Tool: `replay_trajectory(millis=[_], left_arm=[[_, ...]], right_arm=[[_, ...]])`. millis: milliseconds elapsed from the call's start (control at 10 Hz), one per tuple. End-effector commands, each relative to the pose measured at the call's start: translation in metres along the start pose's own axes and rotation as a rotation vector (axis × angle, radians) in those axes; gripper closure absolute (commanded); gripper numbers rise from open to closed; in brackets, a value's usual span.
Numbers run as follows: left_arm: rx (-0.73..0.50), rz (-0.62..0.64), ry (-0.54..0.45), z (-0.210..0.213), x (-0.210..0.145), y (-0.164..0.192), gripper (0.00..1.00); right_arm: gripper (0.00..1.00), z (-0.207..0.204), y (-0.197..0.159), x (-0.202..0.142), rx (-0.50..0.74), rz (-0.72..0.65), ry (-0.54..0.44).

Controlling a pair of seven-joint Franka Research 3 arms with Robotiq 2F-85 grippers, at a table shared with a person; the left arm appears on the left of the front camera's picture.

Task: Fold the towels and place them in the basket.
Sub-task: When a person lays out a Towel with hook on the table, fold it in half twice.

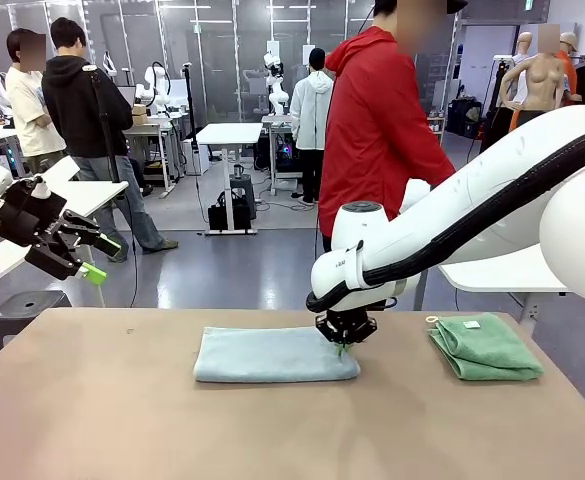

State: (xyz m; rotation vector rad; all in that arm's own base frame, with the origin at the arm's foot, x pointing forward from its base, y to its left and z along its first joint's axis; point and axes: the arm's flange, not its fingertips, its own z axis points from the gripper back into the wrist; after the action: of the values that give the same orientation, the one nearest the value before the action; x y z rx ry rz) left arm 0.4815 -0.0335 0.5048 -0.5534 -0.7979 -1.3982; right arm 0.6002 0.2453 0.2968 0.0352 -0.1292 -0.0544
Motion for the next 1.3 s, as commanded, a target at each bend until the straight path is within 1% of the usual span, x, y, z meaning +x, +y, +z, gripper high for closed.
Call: replay_trajectory(millis=[0,200,300,400,500,700,900,1200], left_arm=[[0.016,-0.001,0.001,0.0,0.001,-0.003,0.0],[0.016,-0.001,0.001,0.0,0.001,-0.003,0.0],[0.016,-0.001,0.001,0.0,0.001,-0.003,0.0],[0.016,-0.001,0.001,0.0,0.001,-0.003,0.0],[0.016,-0.001,0.001,0.0,0.001,-0.003,0.0],[0.016,-0.001,0.001,0.0,0.001,-0.003,0.0],[0.016,-0.001,0.001,0.0,0.001,-0.003,0.0],[0.016,-0.001,0.001,0.0,0.001,-0.003,0.0]], right_arm=[[1.0,0.018,-0.03,-0.004,-0.051,0.024,0.011],[1.0,0.035,-0.055,-0.009,-0.076,0.029,-0.011],[1.0,0.044,-0.061,-0.011,-0.067,0.025,-0.021],[1.0,0.057,-0.057,-0.013,-0.067,0.033,-0.04],[1.0,0.068,-0.041,-0.014,-0.072,0.054,-0.059],[1.0,0.074,0.007,-0.01,-0.108,0.114,-0.067],[1.0,0.064,0.066,-0.008,-0.131,0.153,-0.055],[1.0,0.048,0.129,-0.004,-0.109,0.169,-0.019]])
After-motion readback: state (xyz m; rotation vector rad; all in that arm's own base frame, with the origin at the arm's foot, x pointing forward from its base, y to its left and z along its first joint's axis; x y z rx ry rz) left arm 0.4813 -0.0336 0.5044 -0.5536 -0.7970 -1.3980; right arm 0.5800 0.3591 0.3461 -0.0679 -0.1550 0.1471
